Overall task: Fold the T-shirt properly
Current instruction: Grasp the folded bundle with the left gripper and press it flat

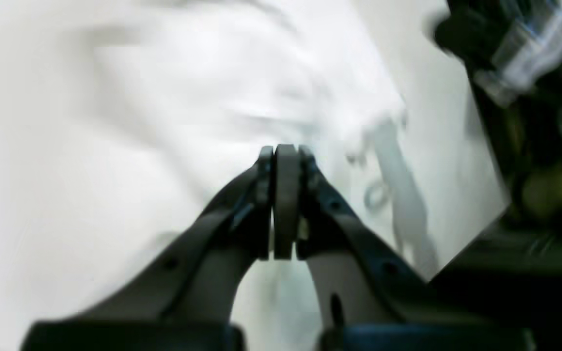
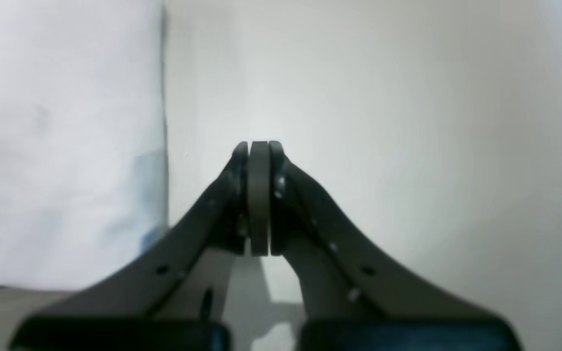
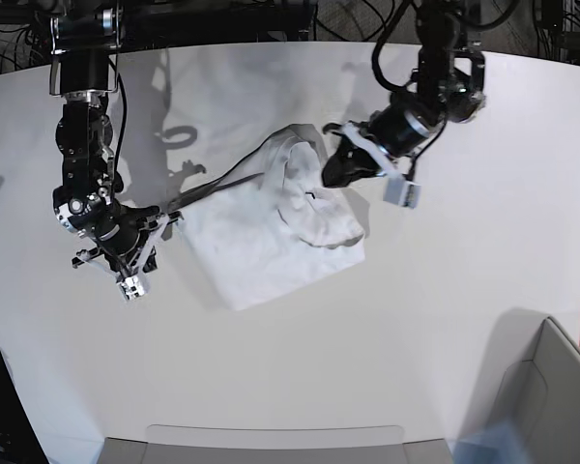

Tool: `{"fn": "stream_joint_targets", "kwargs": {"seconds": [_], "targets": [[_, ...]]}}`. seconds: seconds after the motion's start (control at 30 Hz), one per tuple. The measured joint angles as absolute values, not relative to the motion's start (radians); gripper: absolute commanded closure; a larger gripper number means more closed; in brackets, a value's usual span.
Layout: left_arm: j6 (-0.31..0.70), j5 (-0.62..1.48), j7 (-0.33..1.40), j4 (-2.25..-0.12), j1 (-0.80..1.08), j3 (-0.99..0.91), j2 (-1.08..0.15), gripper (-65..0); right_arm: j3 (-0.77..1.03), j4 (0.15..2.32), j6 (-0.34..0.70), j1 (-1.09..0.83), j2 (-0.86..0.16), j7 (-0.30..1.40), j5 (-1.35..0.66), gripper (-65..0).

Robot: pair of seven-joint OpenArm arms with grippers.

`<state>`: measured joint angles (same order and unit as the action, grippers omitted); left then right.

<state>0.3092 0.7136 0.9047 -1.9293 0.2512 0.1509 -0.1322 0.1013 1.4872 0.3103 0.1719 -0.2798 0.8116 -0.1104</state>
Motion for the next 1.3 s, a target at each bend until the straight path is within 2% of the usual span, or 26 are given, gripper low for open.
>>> {"fn": "stream_joint_targets", "kwargs": {"seconds": [0.23, 0.33, 0.53, 0.67, 0.8, 0.83, 0.97, 1.1, 1.23, 1.3], "targets": [[0.318, 0.334, 0.860, -1.925, 0.195, 0.529, -0.135, 0.0, 0.097, 1.365, 0.310, 0.221, -0.290, 0.803, -0.109, 0.0], [0.310, 0.213, 0.839, -1.872, 0.154, 0.603, -0.129, 0.0, 0.088, 1.330, 0.310, 0.228, -0.284, 0.799, -0.109, 0.0], [0.306, 0.168, 0.859, -1.682, 0.095, 0.597, -0.139, 0.0, -0.072, 1.339, 0.303, 0.204, -0.294, 0.802, -0.102, 0.0], [0.200, 0.182, 0.843, -1.654, 0.061, 0.449, -0.125, 0.0, -0.191, 1.499, 0.308, 0.092, -0.318, 0.810, -0.114, 0.0], [0.068, 0.182, 0.820, -1.654, -0.008, 0.206, -0.125, 0.0, -0.283, 1.729, 0.308, -0.037, -0.332, 0.866, -0.108, 0.0], [0.067, 0.173, 0.807, -1.655, -0.033, 0.175, -0.128, 0.0, -0.289, 1.779, 0.314, -0.063, -0.326, 0.863, -0.117, 0.0], [0.068, 0.169, 0.786, -1.690, -0.075, 0.161, -0.136, 0.0, -0.239, 1.898, 0.319, -0.123, -0.327, 0.845, -0.128, 0.0], [0.092, 0.191, 0.796, -1.765, 0.026, 0.177, -0.116, 0.0, -0.089, 1.902, 0.305, -0.107, -0.357, 0.874, -0.094, 0.0], [0.075, 0.179, 0.801, -1.884, 0.115, 0.187, -0.102, 0.0, -0.046, 1.800, 0.307, 0.003, -0.340, 0.848, -0.126, 0.0], [0.067, 0.165, 0.776, -1.913, 0.132, 0.259, -0.107, 0.0, -0.043, 1.697, 0.314, 0.068, -0.337, 0.846, -0.130, 0.0]]}}
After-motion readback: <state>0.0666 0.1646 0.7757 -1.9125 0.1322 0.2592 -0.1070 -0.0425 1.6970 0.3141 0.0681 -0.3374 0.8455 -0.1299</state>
